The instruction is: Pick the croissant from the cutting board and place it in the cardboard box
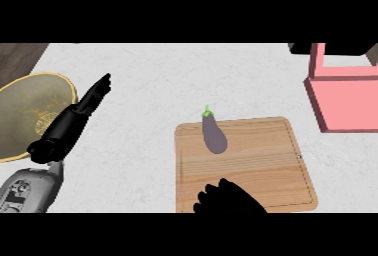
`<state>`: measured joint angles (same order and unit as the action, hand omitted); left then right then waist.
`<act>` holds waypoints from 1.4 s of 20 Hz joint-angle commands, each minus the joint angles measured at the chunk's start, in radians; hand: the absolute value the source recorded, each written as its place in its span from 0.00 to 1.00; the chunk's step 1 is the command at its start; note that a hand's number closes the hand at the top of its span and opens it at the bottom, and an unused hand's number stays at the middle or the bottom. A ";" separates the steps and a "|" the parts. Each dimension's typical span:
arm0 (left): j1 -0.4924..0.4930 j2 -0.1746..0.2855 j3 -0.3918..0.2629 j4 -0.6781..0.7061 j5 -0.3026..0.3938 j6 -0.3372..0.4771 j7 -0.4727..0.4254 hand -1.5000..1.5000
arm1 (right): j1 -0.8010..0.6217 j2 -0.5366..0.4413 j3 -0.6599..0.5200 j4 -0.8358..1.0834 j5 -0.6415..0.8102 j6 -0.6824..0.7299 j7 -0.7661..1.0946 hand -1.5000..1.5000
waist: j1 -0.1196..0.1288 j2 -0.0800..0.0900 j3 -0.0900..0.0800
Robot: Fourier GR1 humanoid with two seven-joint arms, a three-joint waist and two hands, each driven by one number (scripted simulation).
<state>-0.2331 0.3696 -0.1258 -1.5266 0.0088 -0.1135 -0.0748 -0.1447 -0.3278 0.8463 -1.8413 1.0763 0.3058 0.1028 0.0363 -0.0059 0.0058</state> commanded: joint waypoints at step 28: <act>-0.005 -0.027 0.002 -0.013 -0.043 -0.001 -0.007 0.50 | -0.301 -0.647 -0.973 0.538 -0.867 -0.003 -0.698 1.00 | 0.018 0.021 -0.005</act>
<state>-0.2152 0.3542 -0.1151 -1.5414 -0.0257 -0.1099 -0.0836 -0.3006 -0.9285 -0.1412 -1.5141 0.1284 0.2913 -0.5522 0.0263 0.0092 0.0008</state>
